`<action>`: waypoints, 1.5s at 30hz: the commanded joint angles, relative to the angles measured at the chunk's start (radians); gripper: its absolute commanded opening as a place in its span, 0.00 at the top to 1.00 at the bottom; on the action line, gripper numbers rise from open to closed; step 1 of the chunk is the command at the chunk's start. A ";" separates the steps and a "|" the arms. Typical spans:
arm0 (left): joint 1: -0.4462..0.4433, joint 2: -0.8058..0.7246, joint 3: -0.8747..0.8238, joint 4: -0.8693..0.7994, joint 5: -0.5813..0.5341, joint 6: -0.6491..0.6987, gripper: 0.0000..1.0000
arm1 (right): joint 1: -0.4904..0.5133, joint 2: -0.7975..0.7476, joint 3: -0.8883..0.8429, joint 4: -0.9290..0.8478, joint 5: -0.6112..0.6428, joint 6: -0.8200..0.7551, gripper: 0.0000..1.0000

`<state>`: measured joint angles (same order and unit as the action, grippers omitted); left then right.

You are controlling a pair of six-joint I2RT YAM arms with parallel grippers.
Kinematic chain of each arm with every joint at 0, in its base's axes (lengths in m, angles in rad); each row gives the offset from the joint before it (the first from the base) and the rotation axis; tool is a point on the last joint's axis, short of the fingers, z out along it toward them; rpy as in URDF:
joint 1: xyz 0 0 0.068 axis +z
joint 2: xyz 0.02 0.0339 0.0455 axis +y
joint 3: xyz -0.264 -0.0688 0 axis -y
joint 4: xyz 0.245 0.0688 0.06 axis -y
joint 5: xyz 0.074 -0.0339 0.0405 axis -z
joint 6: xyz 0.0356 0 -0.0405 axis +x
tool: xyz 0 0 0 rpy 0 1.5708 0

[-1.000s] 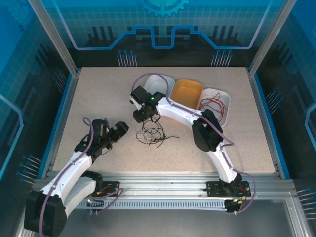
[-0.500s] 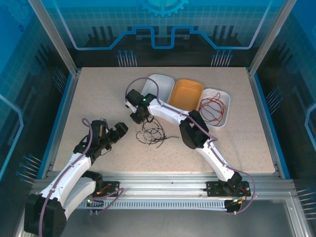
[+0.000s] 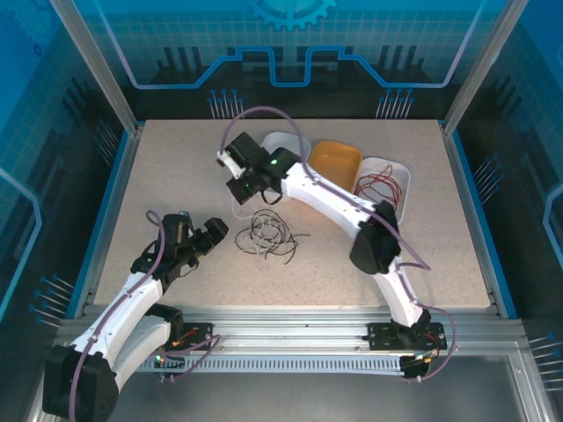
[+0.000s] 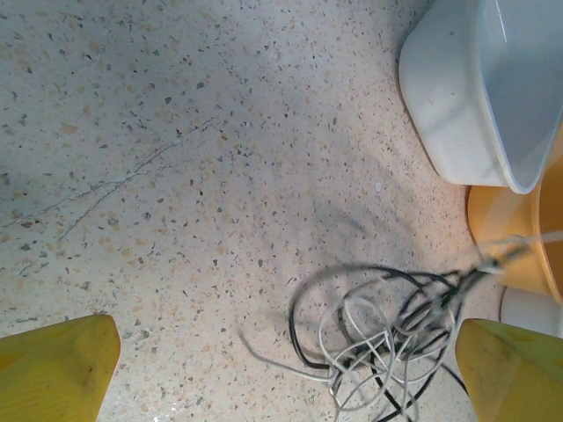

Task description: Untangle the cables

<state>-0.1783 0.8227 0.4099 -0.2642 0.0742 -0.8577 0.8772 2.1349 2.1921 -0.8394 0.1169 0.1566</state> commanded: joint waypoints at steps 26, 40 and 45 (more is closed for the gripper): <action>0.010 0.028 0.004 0.057 0.028 0.022 0.01 | 0.052 -0.488 -0.031 0.097 0.128 -0.003 1.00; 0.010 0.044 -0.006 0.101 0.071 0.017 0.01 | 0.051 -0.594 0.056 0.118 0.168 -0.079 1.00; 0.010 0.055 -0.009 0.140 0.104 0.017 0.01 | 0.052 -0.610 0.111 0.112 0.166 -0.096 1.00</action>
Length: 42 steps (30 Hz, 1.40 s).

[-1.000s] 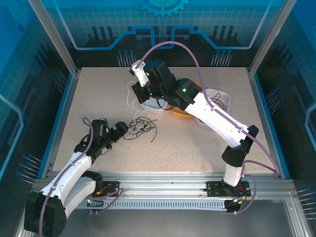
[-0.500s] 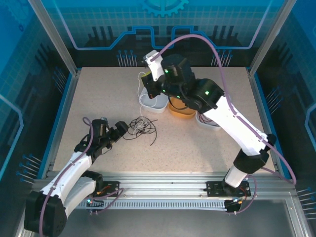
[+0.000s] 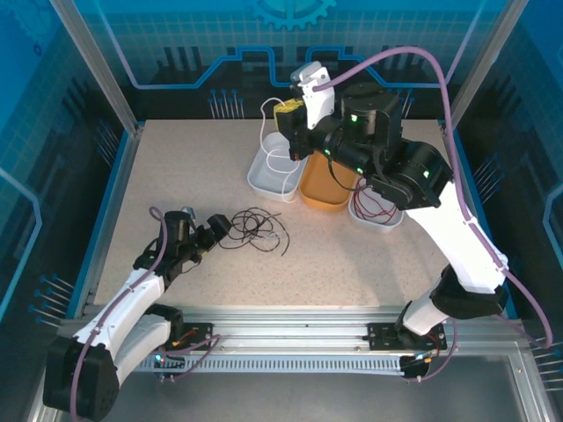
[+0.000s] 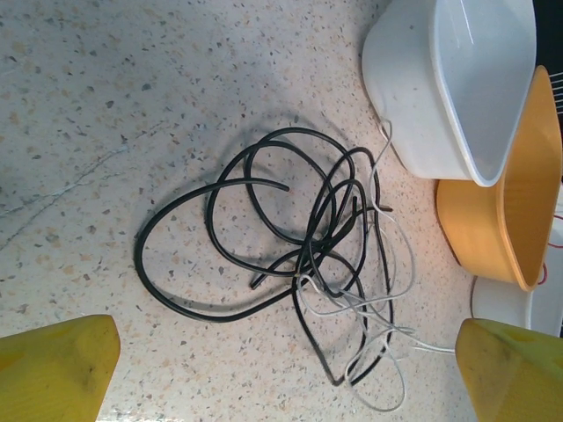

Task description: Untangle the cables

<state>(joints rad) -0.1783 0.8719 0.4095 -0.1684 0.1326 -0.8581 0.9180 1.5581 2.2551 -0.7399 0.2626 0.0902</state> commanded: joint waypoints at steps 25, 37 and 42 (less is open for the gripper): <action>0.008 -0.011 -0.018 0.070 0.089 0.035 0.01 | -0.279 0.037 -0.071 -0.013 0.106 0.049 1.00; 0.008 -0.011 -0.012 0.060 0.084 0.042 0.01 | -0.403 0.153 -0.125 -0.011 0.168 0.026 1.00; 0.008 -0.010 -0.013 0.055 0.082 0.042 0.01 | -0.447 0.198 -0.139 -0.023 0.147 0.043 1.00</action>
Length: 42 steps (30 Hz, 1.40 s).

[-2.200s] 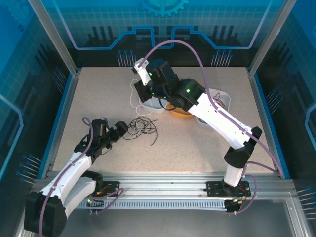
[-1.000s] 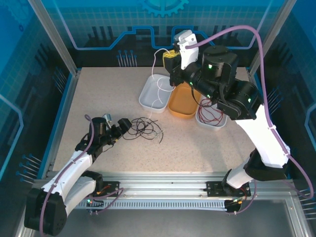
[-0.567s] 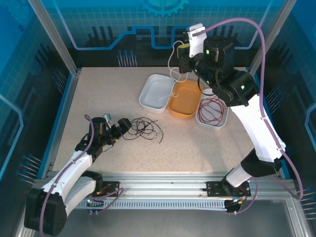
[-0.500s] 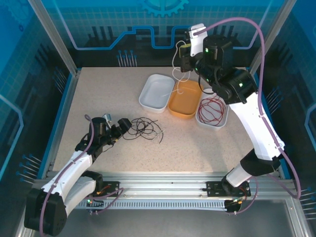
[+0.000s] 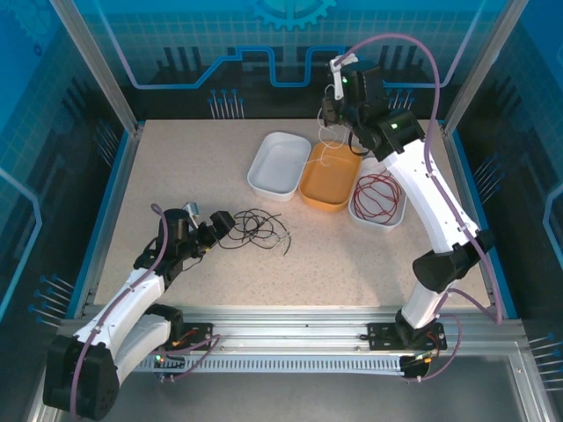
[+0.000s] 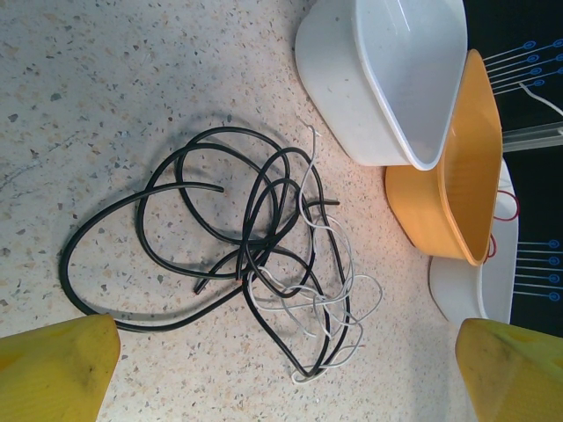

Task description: Untangle the cables

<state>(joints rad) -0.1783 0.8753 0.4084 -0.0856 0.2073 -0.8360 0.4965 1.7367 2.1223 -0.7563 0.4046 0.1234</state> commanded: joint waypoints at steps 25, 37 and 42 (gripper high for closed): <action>0.008 -0.014 -0.012 -0.031 0.007 0.018 0.01 | -0.114 0.125 -0.127 -0.061 -0.074 0.078 1.00; 0.008 -0.019 -0.011 -0.036 0.007 0.016 0.01 | -0.135 0.293 -0.123 -0.109 -0.125 0.136 0.97; 0.008 -0.019 -0.007 -0.037 0.008 0.016 0.01 | -0.152 0.385 -0.088 -0.107 -0.158 0.154 0.94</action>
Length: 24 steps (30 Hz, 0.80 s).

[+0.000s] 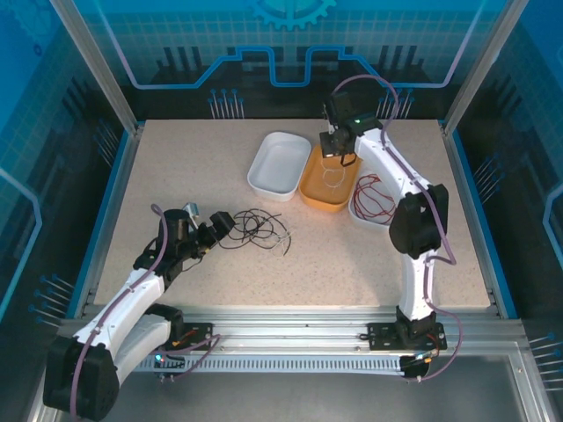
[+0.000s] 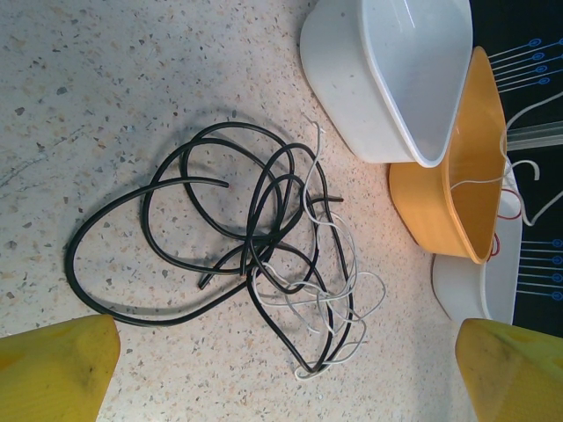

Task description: Untangle the cables

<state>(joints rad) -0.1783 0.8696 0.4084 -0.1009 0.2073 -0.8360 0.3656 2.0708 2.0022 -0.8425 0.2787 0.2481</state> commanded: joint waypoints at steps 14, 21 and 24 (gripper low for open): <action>0.008 -0.013 0.004 -0.031 0.006 0.021 0.01 | -0.046 0.110 0.052 -0.052 -0.083 0.046 0.76; 0.008 -0.007 0.001 -0.021 0.012 0.020 0.01 | -0.014 -0.058 -0.094 -0.005 -0.103 0.036 0.76; 0.008 -0.004 -0.005 -0.013 0.015 0.016 0.01 | 0.019 -0.154 -0.199 0.035 -0.107 0.041 0.76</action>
<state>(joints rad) -0.1783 0.8684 0.4088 -0.1101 0.2073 -0.8356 0.3473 2.0251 1.8652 -0.8375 0.1963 0.2848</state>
